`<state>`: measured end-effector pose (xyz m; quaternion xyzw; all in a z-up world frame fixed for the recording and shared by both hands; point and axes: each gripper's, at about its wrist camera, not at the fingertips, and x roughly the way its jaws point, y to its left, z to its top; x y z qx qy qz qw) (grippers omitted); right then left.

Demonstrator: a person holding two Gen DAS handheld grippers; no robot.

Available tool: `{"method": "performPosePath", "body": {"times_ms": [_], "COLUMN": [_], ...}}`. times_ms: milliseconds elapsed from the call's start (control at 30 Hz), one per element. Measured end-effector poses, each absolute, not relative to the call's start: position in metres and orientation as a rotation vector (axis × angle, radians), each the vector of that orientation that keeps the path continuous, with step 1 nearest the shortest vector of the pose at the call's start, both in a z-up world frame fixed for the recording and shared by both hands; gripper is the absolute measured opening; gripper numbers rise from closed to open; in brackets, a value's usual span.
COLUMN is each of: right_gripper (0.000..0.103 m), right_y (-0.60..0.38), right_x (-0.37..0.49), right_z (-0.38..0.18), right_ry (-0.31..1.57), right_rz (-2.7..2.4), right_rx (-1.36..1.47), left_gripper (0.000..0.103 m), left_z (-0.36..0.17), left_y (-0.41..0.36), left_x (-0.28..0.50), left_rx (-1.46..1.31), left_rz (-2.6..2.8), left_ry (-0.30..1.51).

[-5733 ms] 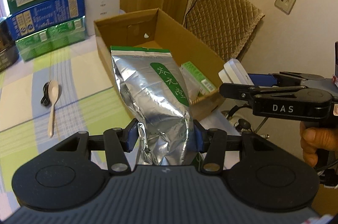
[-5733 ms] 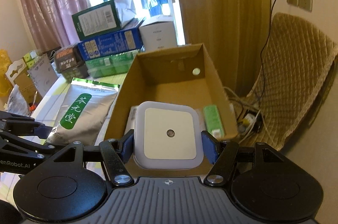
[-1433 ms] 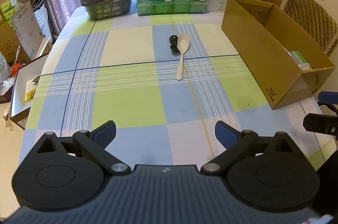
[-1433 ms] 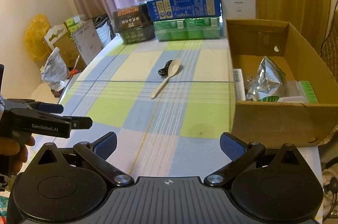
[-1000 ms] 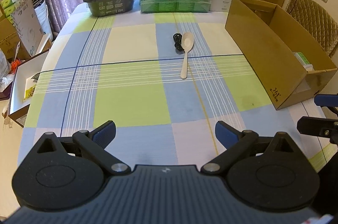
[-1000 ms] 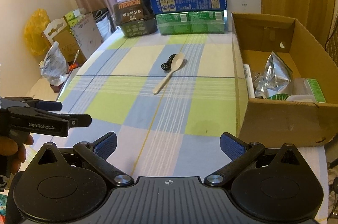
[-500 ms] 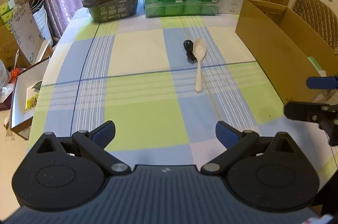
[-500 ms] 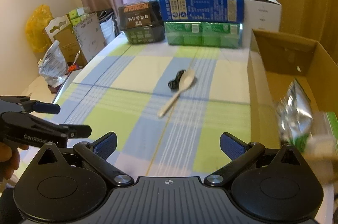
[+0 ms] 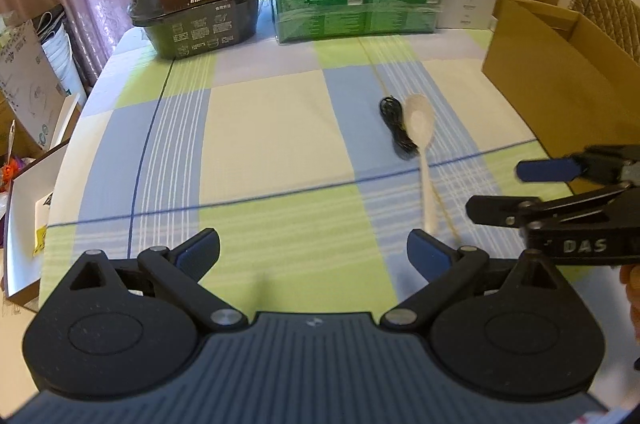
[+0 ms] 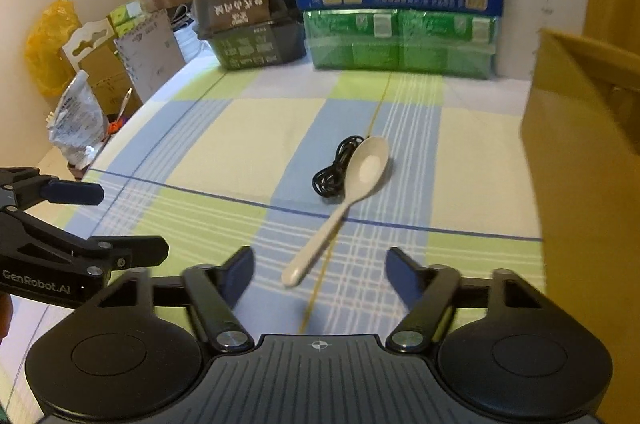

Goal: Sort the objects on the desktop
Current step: 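Withdraw both tools back over the table toward the spoon and cable, then grasp the black cable with the left tool while the right tool grasps the white spoon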

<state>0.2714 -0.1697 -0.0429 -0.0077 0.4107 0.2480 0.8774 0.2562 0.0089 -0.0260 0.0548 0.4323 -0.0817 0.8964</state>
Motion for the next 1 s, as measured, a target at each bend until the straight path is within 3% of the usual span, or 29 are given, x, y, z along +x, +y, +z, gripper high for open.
{"method": "performPosePath", "body": {"times_ms": [67, 267, 433, 567, 833, 1000], "right_gripper": [0.046, 0.034, 0.03, 0.018, 0.005, 0.005], "right_y": [-0.165, -0.15, -0.141, -0.133, -0.148, -0.175], "right_x": [0.282, 0.306, 0.315, 0.315, 0.312, 0.316], "right_z": [-0.051, -0.07, -0.079, -0.085, -0.082, -0.082], "right_ry": [0.865, 0.867, 0.868, 0.865, 0.846, 0.831], "right_rz": [0.513, 0.482, 0.451, 0.439, 0.414, 0.365], "right_rx": [0.0, -0.006, -0.016, -0.057, -0.125, -0.129], "left_gripper": [0.097, 0.097, 0.095, 0.091, 0.087, 0.078], "left_z": [-0.031, -0.043, -0.053, -0.058, -0.062, -0.062], "left_y": [0.011, 0.017, 0.02, 0.019, 0.01, -0.009], "left_x": [0.265, 0.284, 0.292, 0.297, 0.304, 0.314], "left_rx": [0.114, 0.102, 0.086, 0.079, 0.082, 0.062], "left_rz": [-0.172, -0.172, -0.177, -0.188, -0.213, -0.27], "left_ry": [0.891, 0.88, 0.884, 0.889, 0.894, 0.88]}}
